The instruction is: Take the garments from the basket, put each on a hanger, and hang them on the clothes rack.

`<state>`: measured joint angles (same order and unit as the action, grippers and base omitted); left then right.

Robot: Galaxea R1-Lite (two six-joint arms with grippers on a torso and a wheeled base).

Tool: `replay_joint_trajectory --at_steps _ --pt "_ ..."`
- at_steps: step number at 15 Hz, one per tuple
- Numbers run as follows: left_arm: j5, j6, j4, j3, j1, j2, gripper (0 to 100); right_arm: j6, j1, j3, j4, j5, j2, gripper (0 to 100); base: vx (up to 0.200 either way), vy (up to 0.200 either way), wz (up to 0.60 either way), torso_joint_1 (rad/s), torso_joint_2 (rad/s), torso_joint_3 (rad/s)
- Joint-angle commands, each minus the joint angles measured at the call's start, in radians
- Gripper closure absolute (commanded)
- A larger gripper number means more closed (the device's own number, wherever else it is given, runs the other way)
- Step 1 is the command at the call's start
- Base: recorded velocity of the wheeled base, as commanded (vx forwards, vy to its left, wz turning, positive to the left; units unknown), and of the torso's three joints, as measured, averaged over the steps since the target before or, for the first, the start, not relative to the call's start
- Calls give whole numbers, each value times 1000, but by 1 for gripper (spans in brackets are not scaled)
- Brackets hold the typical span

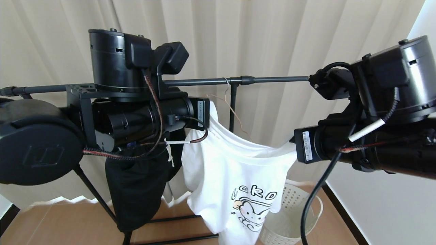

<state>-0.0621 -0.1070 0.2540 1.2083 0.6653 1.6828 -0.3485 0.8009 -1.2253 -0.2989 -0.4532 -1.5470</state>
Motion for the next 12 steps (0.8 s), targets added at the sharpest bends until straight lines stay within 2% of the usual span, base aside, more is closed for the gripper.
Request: replay_joint_trajectory --at_steps 1,4,6,7,9,12 --pt "62 6 1 83 -32 54 100 23 98 52 0 2 54 100 0 0 0 0 0 0" --pt "90 7 -7 229 -36 150 100 -1 242 70 12 11 38 100 0 0 0 0 0 0" --pt "97 7 -59 303 -29 184 100 -99 308 29 20 11 -21 100 0 0 0 0 0 0" --pt "113 7 -75 313 -27 186 100 -132 317 7 26 11 -44 100 0 0 0 0 0 0" --pt "145 6 -102 330 -27 181 100 -248 334 -62 70 10 -128 100 0 0 0 0 0 0" --pt "145 6 -122 327 -27 176 100 -287 333 -94 72 7 -134 100 0 0 0 0 0 0"
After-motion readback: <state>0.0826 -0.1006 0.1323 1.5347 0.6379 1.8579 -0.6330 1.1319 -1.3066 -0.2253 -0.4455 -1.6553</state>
